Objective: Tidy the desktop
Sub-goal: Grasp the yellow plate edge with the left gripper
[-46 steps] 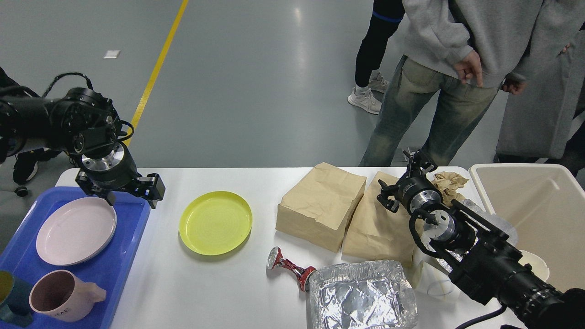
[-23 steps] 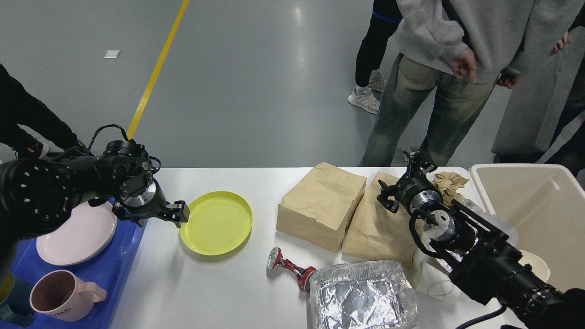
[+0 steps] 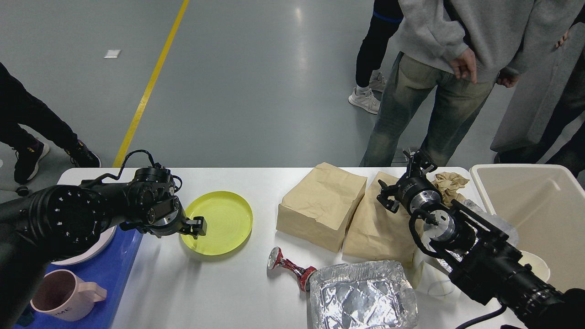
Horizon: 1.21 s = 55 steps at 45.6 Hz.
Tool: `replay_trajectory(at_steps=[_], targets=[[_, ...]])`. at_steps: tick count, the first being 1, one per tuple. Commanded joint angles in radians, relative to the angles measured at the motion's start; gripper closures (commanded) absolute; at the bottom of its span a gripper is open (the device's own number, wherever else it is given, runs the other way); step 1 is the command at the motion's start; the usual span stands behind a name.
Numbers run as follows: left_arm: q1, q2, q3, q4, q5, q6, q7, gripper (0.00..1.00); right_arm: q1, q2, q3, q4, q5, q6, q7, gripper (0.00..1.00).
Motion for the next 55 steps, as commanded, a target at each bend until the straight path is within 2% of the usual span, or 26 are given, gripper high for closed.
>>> replay_trajectory(at_steps=[1,16,25,32,36,41,51,55], targets=[[0.024,-0.003,0.002,0.0,0.0,0.005,0.002,0.11,0.0,0.0,0.001,0.0,0.0,0.0,0.0,0.0],[0.032,-0.007,-0.002,-0.006,0.002,-0.018,0.002,0.11,0.0,0.0,0.001,0.0,0.0,0.0,0.0,0.0],[0.032,-0.007,-0.002,-0.006,0.0,-0.061,0.002,0.11,0.0,0.0,0.001,0.0,0.0,0.001,0.0,0.0],[0.041,-0.003,-0.009,-0.006,0.0,-0.06,0.002,0.16,0.0,0.0,0.001,0.0,0.0,0.0,-0.002,0.0],[0.047,-0.001,-0.021,-0.006,0.0,-0.06,0.002,0.2,0.0,0.0,0.001,0.0,0.0,0.0,0.0,0.0],[0.047,0.0,-0.026,-0.008,0.0,-0.073,0.003,0.35,0.0,0.0,-0.001,0.0,0.0,0.0,0.0,0.0],[0.046,0.009,-0.048,-0.006,-0.003,-0.109,0.005,0.48,0.0,0.0,-0.001,0.0,0.0,0.0,0.0,0.0],[0.044,0.008,-0.052,-0.008,-0.004,-0.122,0.005,0.6,0.0,0.0,-0.001,0.0,0.0,0.0,0.0,0.0]])
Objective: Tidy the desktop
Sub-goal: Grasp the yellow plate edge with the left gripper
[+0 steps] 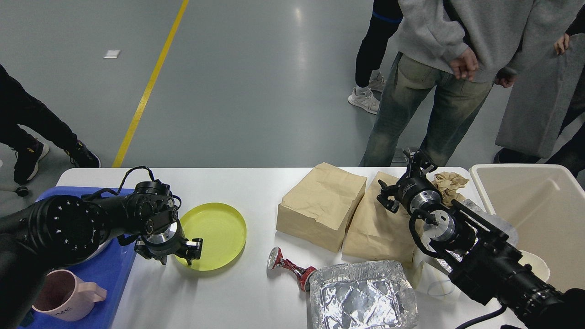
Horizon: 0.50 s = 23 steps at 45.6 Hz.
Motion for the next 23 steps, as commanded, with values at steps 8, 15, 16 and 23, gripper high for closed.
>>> replay_trajectory(at_steps=[8,15,16,23], targets=[[0.001,0.005,-0.01,0.001,-0.002,-0.076,0.0,0.8,0.0,0.0,-0.001,0.0,0.0,0.0,0.0,0.0],[0.004,0.008,-0.019,0.001,-0.002,-0.078,0.0,0.8,0.0,0.0,-0.001,0.0,0.0,0.0,0.0,0.0],[0.004,0.008,-0.019,0.001,-0.002,-0.078,-0.001,0.8,0.0,0.0,0.001,0.0,0.0,0.0,0.0,0.0],[0.004,0.022,-0.019,0.001,-0.006,-0.079,-0.001,0.83,0.0,0.0,0.001,0.0,0.0,0.0,0.0,0.0]])
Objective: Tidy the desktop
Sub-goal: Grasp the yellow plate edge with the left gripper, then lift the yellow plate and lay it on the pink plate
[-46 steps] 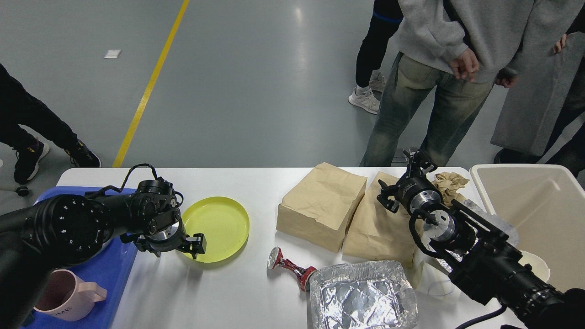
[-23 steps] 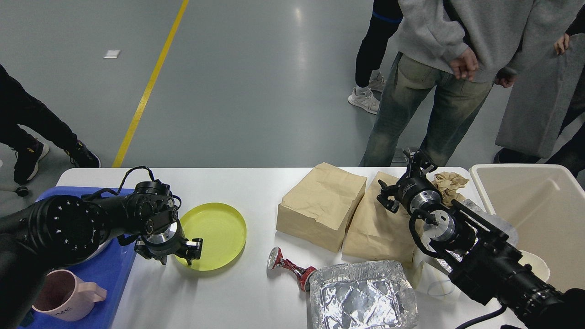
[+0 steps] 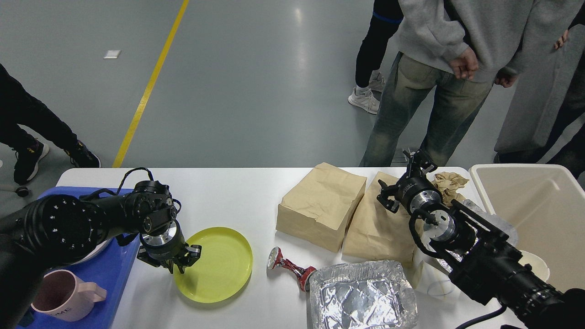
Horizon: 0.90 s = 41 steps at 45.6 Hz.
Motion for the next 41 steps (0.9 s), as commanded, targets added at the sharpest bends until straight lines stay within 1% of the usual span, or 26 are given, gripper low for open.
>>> replay_trajectory(at_steps=[1,4,6,9,15,18,24,31,33,35,41], targets=[[0.0,0.017,0.0,0.0,-0.005,-0.005,-0.001,0.86,0.0,0.0,0.0,0.0,0.0,0.0,0.0,0.0],[-0.001,0.035,-0.003,0.0,-0.013,-0.026,-0.001,0.93,0.0,0.0,0.0,0.0,0.0,0.0,0.0,0.0],[-0.004,0.048,-0.005,0.0,-0.021,-0.06,-0.001,1.0,0.0,0.0,0.0,0.0,0.0,0.0,0.0,0.0],[-0.007,0.069,-0.017,0.0,-0.025,-0.086,-0.001,1.0,0.0,0.0,0.0,0.0,0.0,0.0,0.0,0.0],[-0.012,0.113,-0.063,0.0,-0.024,-0.106,-0.001,1.0,0.0,0.0,0.0,0.0,0.0,0.0,0.0,0.0],[-0.02,0.135,-0.075,0.0,-0.024,-0.135,-0.001,1.0,0.0,0.0,0.0,0.0,0.0,0.0,0.0,0.0],[-0.081,0.198,-0.109,0.0,-0.024,-0.198,-0.001,1.0,0.0,0.0,0.0,0.0,0.0,0.0,0.0,0.0],[-0.13,0.285,-0.176,0.001,-0.021,-0.198,0.005,1.0,0.0,0.0,-0.001,0.0,-0.002,0.0,0.0,0.0],[-0.144,0.296,-0.19,0.001,-0.019,-0.198,0.012,1.0,0.0,0.0,-0.001,0.0,0.0,0.0,0.0,0.0],[-0.162,0.304,-0.196,0.001,-0.019,-0.198,0.029,1.0,0.0,0.0,-0.001,0.0,0.0,0.0,0.0,0.0],[-0.221,0.333,-0.205,0.001,-0.021,-0.198,0.103,1.0,0.0,0.0,0.0,0.0,0.0,0.0,0.0,0.0]])
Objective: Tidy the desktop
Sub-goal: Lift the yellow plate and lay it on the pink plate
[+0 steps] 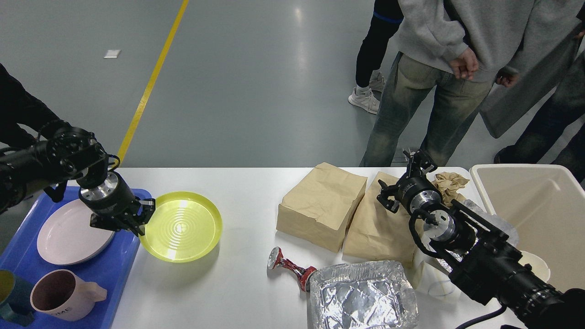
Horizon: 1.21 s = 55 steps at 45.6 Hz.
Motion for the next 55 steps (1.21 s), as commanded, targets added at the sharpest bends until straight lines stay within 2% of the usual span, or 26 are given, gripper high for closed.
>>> replay_trajectory(at_steps=[1,6,12,21,29,35,46,55], targets=[[-0.052,0.034,-0.014,0.0,-0.001,0.0,0.064,1.0,0.0,0.0,-0.001,0.0,0.0,0.0,0.0,0.0],[-0.058,0.084,-0.041,0.003,-0.001,0.0,0.087,1.0,0.0,0.0,0.001,0.0,0.0,0.0,0.0,0.0],[-0.041,0.155,-0.063,0.006,-0.007,0.0,0.091,1.0,0.0,0.0,0.001,0.0,0.0,0.0,0.0,0.0],[0.064,0.236,-0.113,0.052,-0.009,0.0,0.091,1.0,0.0,0.0,0.001,0.0,0.0,0.0,0.0,0.0],[0.173,0.27,-0.204,0.147,-0.007,0.046,0.094,1.0,0.0,0.0,-0.001,0.0,0.0,0.0,0.0,0.0],[0.192,0.268,-0.21,0.198,-0.007,0.085,0.099,1.0,0.0,0.0,-0.001,0.0,0.0,0.0,0.0,0.0],[0.225,0.262,-0.221,0.218,-0.009,0.242,0.111,1.0,0.0,0.0,-0.001,0.0,0.0,0.0,0.0,0.0],[0.261,0.255,-0.236,0.22,-0.007,0.259,0.111,1.0,0.0,0.0,0.001,0.0,0.0,0.0,0.0,0.0]])
